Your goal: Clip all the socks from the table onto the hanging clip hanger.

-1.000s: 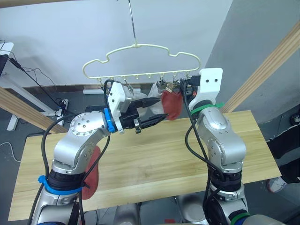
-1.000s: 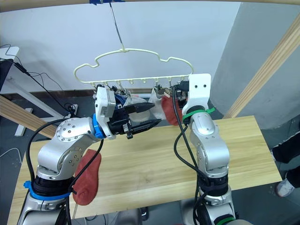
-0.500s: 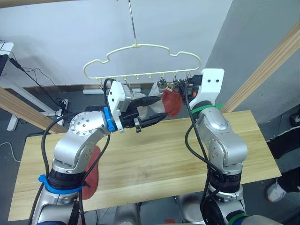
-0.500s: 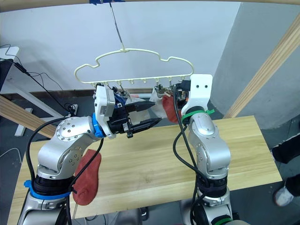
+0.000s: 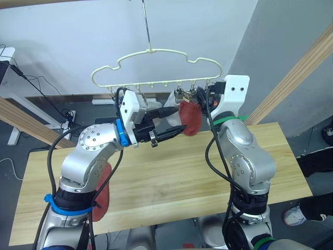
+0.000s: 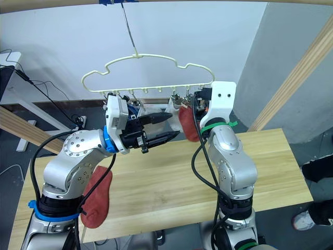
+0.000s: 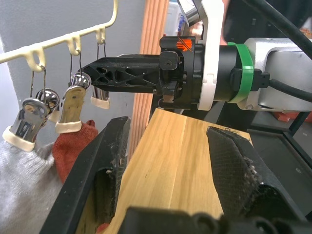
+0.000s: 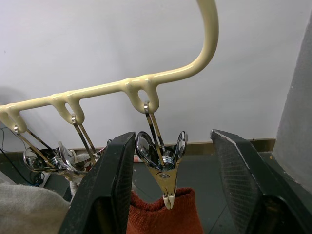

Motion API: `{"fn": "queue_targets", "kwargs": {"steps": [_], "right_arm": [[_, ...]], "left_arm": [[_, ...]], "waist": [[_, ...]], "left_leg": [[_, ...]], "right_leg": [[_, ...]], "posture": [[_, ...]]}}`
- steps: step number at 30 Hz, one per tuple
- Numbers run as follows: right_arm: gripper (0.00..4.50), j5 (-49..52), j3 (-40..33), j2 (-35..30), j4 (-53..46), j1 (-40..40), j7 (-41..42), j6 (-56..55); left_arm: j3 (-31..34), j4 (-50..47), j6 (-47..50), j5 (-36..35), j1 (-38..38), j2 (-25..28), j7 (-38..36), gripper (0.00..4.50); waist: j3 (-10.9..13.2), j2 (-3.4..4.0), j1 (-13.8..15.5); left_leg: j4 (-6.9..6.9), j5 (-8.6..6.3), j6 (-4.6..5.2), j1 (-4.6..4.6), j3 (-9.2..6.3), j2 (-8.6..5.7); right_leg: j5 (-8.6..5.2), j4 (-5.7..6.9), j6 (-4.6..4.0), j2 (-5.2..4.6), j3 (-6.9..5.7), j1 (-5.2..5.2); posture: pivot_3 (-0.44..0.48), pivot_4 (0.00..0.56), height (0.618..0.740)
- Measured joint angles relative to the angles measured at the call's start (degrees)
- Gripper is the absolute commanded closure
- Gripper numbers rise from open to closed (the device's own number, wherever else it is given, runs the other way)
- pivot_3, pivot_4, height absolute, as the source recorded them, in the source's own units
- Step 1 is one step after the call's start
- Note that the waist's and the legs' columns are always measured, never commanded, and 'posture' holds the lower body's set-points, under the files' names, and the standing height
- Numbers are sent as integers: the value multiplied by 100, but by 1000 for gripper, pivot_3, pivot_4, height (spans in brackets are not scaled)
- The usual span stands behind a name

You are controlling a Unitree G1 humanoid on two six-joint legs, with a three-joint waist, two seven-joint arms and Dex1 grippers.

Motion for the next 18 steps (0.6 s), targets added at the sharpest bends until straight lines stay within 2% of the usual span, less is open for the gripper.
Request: {"fn": "queue_targets", "kwargs": {"steps": [3, 7, 9, 10, 14, 18], "right_arm": [[2522, 50, 0, 0, 0, 0, -24, -9], [3872, 130, 7, 0, 0, 0, -82, -22], [4350, 147, 23, 0, 0, -1, -88, -68], [4482, 153, 24, 0, -1, -1, -89, -84], [4482, 167, 26, -1, -9, -1, -95, -122], [4482, 178, 26, -2, -13, -1, -93, -140]], "left_arm": [[0, 0, 0, 3, 0, -3, 0, 1731], [0, 0, 0, 4, 9, -3, -2, 1731], [0, 0, -2, 7, 27, -3, 1, 1731], [0, 0, -5, 11, 54, -3, 9, 1731], [4, -4, -66, 143, 209, -11, 140, 1731], [4, -64, -281, 486, 701, -16, 414, 1731]], "waist": [[0, 0, 0], [0, 0, -1], [0, 0, 0], [0, 0, 0], [-1, 1, -1], [-2, 1, -3]], "left_leg": [[0, 0, 0, 0, 0, 0], [1, 0, 0, 0, 0, 0], [1, 0, 0, 0, 0, 0], [1, 0, 0, 0, 0, 0], [2, 0, 0, 0, -1, 1], [1, 0, 0, 1, -1, 6]], "right_leg": [[0, 0, 0, 0, 0, 0], [0, 0, 0, 0, 0, 0], [0, 0, 0, 0, 0, 0], [0, 0, 0, 0, 0, 0], [0, 1, 0, -1, 0, 1], [0, 1, 0, -2, 2, 0]], "posture": [[-246, 280, 740], [-246, 279, 740], [-246, 279, 740], [-246, 279, 740], [-247, 274, 740], [-245, 275, 740]]}}
